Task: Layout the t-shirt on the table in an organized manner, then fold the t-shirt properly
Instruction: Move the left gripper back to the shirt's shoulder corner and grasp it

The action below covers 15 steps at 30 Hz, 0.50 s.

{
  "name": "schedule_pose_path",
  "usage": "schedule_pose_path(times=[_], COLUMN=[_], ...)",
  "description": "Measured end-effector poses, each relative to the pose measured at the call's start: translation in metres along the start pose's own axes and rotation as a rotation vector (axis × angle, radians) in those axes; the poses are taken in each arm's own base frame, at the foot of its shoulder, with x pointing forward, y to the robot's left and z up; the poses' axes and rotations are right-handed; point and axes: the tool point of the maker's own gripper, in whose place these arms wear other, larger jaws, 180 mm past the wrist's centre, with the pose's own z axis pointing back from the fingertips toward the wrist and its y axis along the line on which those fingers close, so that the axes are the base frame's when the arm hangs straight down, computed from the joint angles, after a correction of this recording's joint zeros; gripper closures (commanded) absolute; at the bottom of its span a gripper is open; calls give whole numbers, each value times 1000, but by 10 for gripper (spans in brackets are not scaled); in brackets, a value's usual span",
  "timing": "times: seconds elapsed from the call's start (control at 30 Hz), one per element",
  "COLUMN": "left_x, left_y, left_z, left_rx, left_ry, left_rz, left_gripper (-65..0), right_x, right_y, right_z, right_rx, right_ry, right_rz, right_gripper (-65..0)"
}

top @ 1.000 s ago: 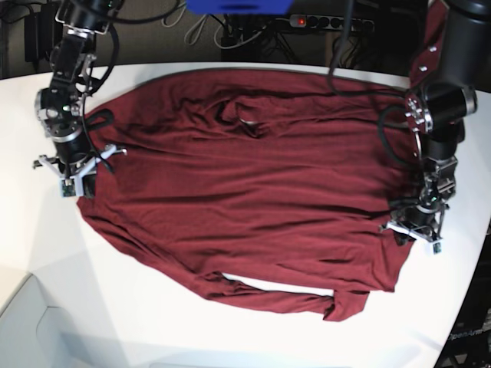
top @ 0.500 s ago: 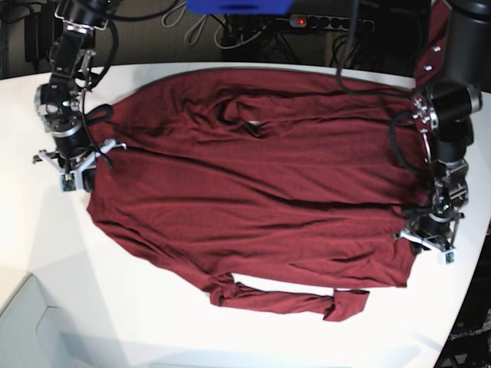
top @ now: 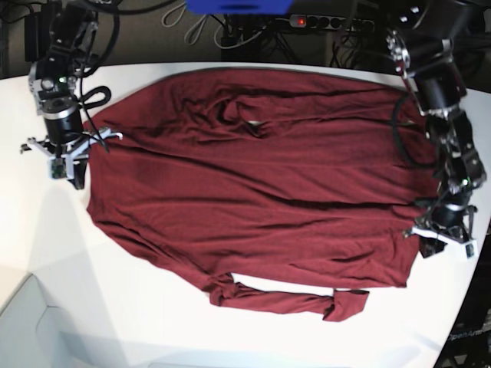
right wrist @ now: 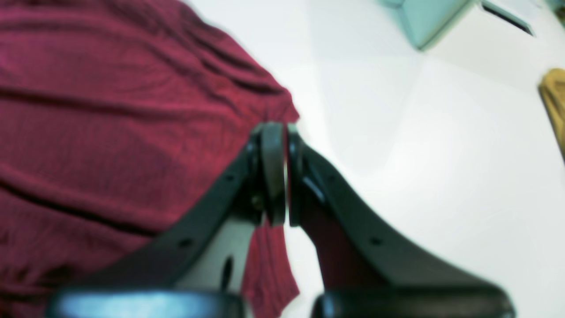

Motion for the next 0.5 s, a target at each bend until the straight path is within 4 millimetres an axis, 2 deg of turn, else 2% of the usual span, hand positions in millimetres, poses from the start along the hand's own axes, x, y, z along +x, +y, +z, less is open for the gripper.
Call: schedule_pose_path(times=[0.07,0.2,0.33,0.37,0.5], left_x=[-4,-17,-20,-23,-42], left_y=[5,37,67,77,111], left_z=[35,106,157,169,207], left_rx=[-4,81,166,199,321], left_ry=[-3,15,14,16,48], left_rz=[-11,-43,-56,-41,16], left_gripper=[-148,-149,-166,-195,-382], right_x=[-8,-16,-19,-19,-20], right_y=[-9,-18,-13,-12,-8], right_z=[5,10,11,11,11], right_rx=[-39,-73,-64,-64,-63], right_ry=[19,40,46,47,47], right_rz=[-27,-42,-53,-57,-72], right_gripper=[0,0,0,0,0])
